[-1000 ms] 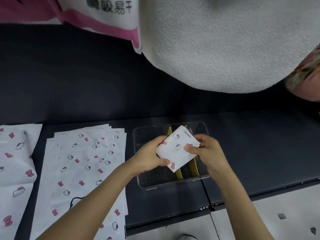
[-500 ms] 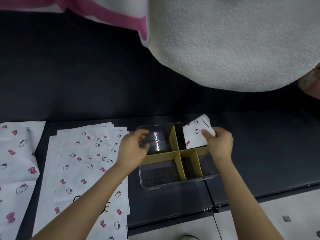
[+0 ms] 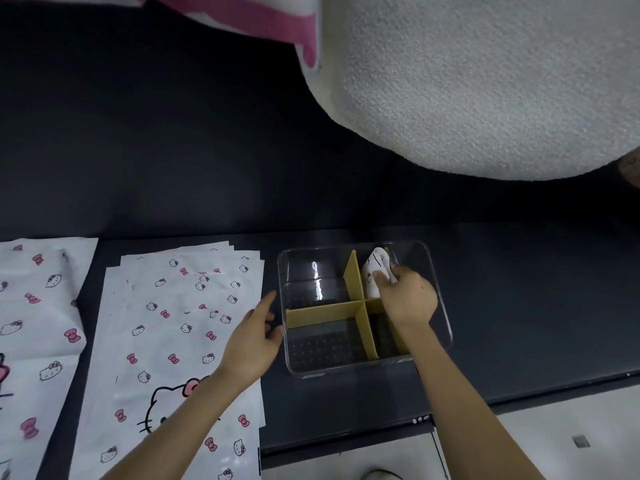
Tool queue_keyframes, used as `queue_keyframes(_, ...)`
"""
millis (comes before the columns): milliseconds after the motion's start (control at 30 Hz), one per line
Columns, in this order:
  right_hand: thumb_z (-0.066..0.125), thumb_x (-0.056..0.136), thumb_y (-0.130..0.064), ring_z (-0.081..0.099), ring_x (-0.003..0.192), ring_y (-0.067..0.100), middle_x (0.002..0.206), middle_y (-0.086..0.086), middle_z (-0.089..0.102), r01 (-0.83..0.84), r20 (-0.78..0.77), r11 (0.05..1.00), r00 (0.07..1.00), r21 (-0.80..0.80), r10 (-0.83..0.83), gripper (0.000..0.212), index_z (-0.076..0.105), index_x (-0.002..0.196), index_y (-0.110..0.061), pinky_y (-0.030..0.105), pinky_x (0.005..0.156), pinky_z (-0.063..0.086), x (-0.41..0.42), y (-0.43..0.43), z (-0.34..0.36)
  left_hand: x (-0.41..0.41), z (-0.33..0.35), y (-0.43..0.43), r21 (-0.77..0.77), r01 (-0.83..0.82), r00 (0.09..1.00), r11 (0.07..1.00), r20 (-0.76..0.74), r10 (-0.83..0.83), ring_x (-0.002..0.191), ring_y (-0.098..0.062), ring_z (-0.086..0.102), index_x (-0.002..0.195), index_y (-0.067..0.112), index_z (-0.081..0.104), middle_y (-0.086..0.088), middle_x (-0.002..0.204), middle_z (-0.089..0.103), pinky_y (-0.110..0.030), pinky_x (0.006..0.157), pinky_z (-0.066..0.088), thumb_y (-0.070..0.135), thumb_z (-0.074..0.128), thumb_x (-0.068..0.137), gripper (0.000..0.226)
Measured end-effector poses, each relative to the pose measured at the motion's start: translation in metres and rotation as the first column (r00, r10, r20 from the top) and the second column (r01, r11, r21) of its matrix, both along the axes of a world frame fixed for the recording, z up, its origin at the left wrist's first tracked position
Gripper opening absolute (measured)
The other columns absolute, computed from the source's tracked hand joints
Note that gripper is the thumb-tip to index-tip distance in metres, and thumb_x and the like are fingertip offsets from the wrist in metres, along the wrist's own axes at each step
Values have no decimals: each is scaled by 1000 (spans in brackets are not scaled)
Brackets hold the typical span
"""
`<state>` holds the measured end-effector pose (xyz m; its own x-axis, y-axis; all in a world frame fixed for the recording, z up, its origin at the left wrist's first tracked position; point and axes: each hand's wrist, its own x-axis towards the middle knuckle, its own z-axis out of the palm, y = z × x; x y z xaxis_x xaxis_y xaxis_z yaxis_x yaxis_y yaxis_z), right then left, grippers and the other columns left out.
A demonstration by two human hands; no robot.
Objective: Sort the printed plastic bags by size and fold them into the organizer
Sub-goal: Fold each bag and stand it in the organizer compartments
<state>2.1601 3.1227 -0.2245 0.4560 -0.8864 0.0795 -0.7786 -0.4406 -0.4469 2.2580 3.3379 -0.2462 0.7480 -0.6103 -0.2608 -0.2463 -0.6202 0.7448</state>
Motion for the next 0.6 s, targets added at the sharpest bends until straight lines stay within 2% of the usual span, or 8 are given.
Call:
queue_keyframes(67, 64, 84, -33, 52, 71, 26, 59, 3, 55, -5, 12, 986, 1000, -167, 7, 27, 64, 69, -11, 27, 58, 37, -1, 1, -4, -1, 0, 1, -18, 19, 1000, 1000, 8, -19, 97, -11, 51, 148, 25, 26, 1, 115, 52, -22, 84, 42, 16, 52, 95, 59)
queue_keyframes(133, 74, 73, -29, 54, 65, 32, 61, 12, 60, -34, -14, 939, 999, -343, 31, 26, 70, 67, -4, 31, 54, 41, -2, 3, -8, -1, 0, 3, -27, 11, 1000, 1000, 12, -11, 96, -10, 50, 148, 25, 26, 0, 116, 53, -21, 84, 41, 17, 53, 95, 60)
queue_keyframes(167, 77, 70, -27, 55, 65, 33, 64, 15, 61, -28, -16, 927, 1000, -373, 24, 25, 71, 68, -3, 33, 55, 43, -3, 3, -8, -1, -1, 3, -25, 7, 1000, 1000, 12, -7, 97, -10, 50, 148, 25, 26, -1, 118, 53, -22, 86, 42, 18, 54, 95, 60)
queue_keyframes(233, 76, 75, -27, 57, 76, 36, 76, 17, 64, 5, 14, 964, 1000, -267, -2, 27, 72, 82, -2, 36, 62, 44, -3, -2, -10, -1, -1, 6, -20, 4, 1000, 1000, 9, -3, 98, -10, 49, 147, 25, 26, -3, 121, 53, -23, 86, 42, 17, 55, 94, 61)
queue_keyframes(300, 70, 81, -33, 57, 91, 33, 89, 11, 65, 34, 47, 999, 998, -32, -33, 31, 66, 98, -8, 36, 72, 43, -5, -7, -13, 0, -2, 8, -21, 2, 1000, 1000, 6, -2, 98, -10, 49, 147, 26, 27, -2, 121, 53, -22, 84, 41, 17, 55, 94, 61)
queue_keyframes(367, 68, 82, -39, 57, 98, 30, 89, 4, 64, 49, 161, 978, 984, 202, -82, 33, 60, 101, -13, 35, 77, 44, -7, -11, -14, 0, -1, 11, -28, -5, 1000, 1000, 4, 5, 100, -12, 51, 146, 26, 29, -2, 120, 53, -21, 83, 39, 17, 55, 94, 59)
queue_keyframes(400, 67, 83, -41, 57, 99, 29, 88, 2, 63, 40, 202, 964, 975, 263, -95, 34, 58, 101, -14, 36, 80, 45, -8, -11, -14, 0, 0, 12, -30, -9, 1000, 999, 4, 9, 102, -13, 52, 146, 26, 29, -2, 121, 53, -21, 83, 39, 17, 55, 94, 58)
queue_keyframes(600, 67, 81, -42, 59, 93, 31, 87, 5, 65, -1, 198, 982, 980, 190, -37, 30, 58, 91, -16, 43, 84, 47, -14, -6, -13, 2, -2, 19, -36, -24, 999, 999, 23, 25, 105, -12, 52, 143, 25, 33, -2, 123, 54, -20, 83, 38, 19, 55, 94, 54)
